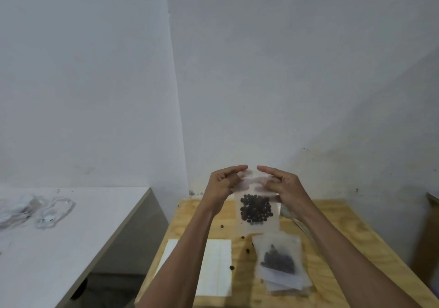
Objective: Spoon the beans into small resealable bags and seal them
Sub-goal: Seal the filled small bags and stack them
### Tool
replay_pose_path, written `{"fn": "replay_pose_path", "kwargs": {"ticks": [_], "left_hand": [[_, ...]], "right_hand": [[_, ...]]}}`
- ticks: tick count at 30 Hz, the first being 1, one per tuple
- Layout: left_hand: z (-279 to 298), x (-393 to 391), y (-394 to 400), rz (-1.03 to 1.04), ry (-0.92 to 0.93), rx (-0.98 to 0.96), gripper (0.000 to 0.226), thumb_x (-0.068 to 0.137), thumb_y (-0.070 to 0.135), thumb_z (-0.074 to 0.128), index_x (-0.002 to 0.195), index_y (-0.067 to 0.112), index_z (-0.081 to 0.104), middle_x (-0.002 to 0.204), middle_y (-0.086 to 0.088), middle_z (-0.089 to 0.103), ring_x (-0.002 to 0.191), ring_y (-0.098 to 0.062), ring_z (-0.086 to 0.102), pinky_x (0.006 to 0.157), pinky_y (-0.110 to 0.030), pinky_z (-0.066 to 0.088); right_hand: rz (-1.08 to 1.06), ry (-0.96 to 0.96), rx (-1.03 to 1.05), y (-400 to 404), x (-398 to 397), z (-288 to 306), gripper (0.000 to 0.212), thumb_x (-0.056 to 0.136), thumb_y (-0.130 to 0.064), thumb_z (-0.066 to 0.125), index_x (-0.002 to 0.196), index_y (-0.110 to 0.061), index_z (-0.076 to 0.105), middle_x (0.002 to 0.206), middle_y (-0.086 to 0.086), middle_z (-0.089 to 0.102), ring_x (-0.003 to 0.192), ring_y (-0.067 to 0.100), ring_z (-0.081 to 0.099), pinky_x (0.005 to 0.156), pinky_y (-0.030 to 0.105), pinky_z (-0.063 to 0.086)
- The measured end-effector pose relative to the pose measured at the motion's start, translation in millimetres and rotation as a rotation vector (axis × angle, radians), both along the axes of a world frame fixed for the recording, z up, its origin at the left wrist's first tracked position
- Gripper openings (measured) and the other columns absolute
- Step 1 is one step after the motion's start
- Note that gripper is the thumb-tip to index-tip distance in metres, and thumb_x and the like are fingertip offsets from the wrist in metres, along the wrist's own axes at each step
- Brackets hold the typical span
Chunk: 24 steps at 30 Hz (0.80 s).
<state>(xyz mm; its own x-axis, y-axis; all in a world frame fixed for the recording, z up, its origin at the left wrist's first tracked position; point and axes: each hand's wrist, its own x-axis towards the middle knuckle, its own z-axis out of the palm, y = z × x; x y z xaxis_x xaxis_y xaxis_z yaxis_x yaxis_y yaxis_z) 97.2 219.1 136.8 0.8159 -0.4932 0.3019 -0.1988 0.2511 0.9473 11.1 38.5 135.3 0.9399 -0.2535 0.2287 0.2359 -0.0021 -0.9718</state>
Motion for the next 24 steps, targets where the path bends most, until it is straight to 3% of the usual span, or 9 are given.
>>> {"fn": "replay_pose_path", "kwargs": {"ticks": [2, 5, 8, 10, 12, 14, 17, 19, 24], "left_hand": [[1, 2, 13, -0.025, 0.022, 0.003, 0.033, 0.104, 0.017, 0.056, 0.136, 0.016, 0.063, 0.11, -0.007, 0.077, 0.101, -0.027, 0.073, 0.088, -0.042, 0.06], [-3, 14, 45, 0.049, 0.028, 0.165, 0.038, 0.102, 0.03, 0.061, 0.139, 0.026, 0.059, 0.107, -0.005, 0.077, 0.098, -0.024, 0.075, 0.081, -0.041, 0.062], [-35, 38, 84, 0.254, -0.024, 0.512, 0.028, 0.1, 0.024, 0.064, 0.127, 0.015, 0.067, 0.096, -0.009, 0.078, 0.083, -0.022, 0.073, 0.074, -0.038, 0.061], [-67, 50, 109, 0.384, 0.036, 0.661, 0.022, 0.097, 0.014, 0.067, 0.118, 0.006, 0.069, 0.083, -0.01, 0.075, 0.068, -0.019, 0.067, 0.065, -0.035, 0.057], [-96, 54, 131, 0.478, 0.096, 0.774, 0.023, 0.093, 0.005, 0.068, 0.116, 0.002, 0.068, 0.084, -0.015, 0.073, 0.063, -0.019, 0.063, 0.059, -0.03, 0.054], [-120, 56, 145, 0.535, 0.135, 0.863, 0.029, 0.088, 0.003, 0.071, 0.117, 0.004, 0.068, 0.097, -0.02, 0.073, 0.066, -0.021, 0.066, 0.058, -0.029, 0.055], [-142, 55, 149, 0.612, 0.12, 0.963, 0.036, 0.087, 0.015, 0.076, 0.121, 0.008, 0.066, 0.118, -0.017, 0.068, 0.09, -0.027, 0.07, 0.078, -0.035, 0.059], [-148, 54, 147, 0.646, 0.129, 0.958, 0.04, 0.088, 0.018, 0.076, 0.125, 0.006, 0.064, 0.124, -0.016, 0.064, 0.089, -0.023, 0.065, 0.08, -0.033, 0.056], [-154, 60, 139, 0.713, 0.167, 0.979, 0.044, 0.088, 0.011, 0.073, 0.13, 0.002, 0.061, 0.129, -0.018, 0.063, 0.105, -0.028, 0.064, 0.081, -0.035, 0.053]], "right_hand": [[-0.025, -0.033, -0.014, 8, 5, -2, 0.036, 0.094, -0.001, 0.067, 0.122, -0.022, 0.073, 0.106, 0.009, 0.078, 0.093, 0.03, 0.077, 0.085, 0.048, 0.062], [-0.114, -0.091, -0.086, 14, 16, -9, 0.035, 0.089, -0.001, 0.072, 0.112, -0.026, 0.078, 0.114, 0.007, 0.076, 0.103, 0.027, 0.074, 0.095, 0.047, 0.059], [-0.149, -0.11, -0.096, 19, 24, -19, 0.035, 0.089, -0.005, 0.072, 0.105, -0.034, 0.08, 0.118, 0.006, 0.075, 0.108, 0.028, 0.072, 0.096, 0.05, 0.058], [-0.154, -0.107, -0.098, 25, 29, -26, 0.038, 0.089, -0.006, 0.071, 0.102, -0.041, 0.079, 0.12, 0.007, 0.074, 0.111, 0.031, 0.07, 0.094, 0.053, 0.058], [-0.173, -0.098, -0.105, 32, 35, -35, 0.037, 0.088, -0.007, 0.072, 0.101, -0.041, 0.08, 0.118, 0.006, 0.074, 0.11, 0.031, 0.07, 0.094, 0.055, 0.058], [-0.19, -0.08, -0.099, 38, 39, -43, 0.037, 0.087, -0.006, 0.071, 0.1, -0.039, 0.08, 0.115, 0.004, 0.076, 0.105, 0.03, 0.072, 0.092, 0.057, 0.058], [-0.202, -0.038, -0.102, 45, 44, -54, 0.038, 0.087, -0.004, 0.07, 0.1, -0.039, 0.08, 0.113, 0.003, 0.076, 0.097, 0.031, 0.073, 0.085, 0.057, 0.061], [-0.205, -0.025, -0.098, 47, 45, -59, 0.037, 0.088, -0.004, 0.07, 0.101, -0.038, 0.079, 0.111, 0.003, 0.076, 0.091, 0.036, 0.073, 0.079, 0.056, 0.062], [-0.227, -0.01, -0.128, 47, 47, -66, 0.033, 0.088, -0.005, 0.072, 0.103, -0.033, 0.079, 0.111, -0.005, 0.076, 0.096, 0.021, 0.074, 0.089, 0.049, 0.061]]}}
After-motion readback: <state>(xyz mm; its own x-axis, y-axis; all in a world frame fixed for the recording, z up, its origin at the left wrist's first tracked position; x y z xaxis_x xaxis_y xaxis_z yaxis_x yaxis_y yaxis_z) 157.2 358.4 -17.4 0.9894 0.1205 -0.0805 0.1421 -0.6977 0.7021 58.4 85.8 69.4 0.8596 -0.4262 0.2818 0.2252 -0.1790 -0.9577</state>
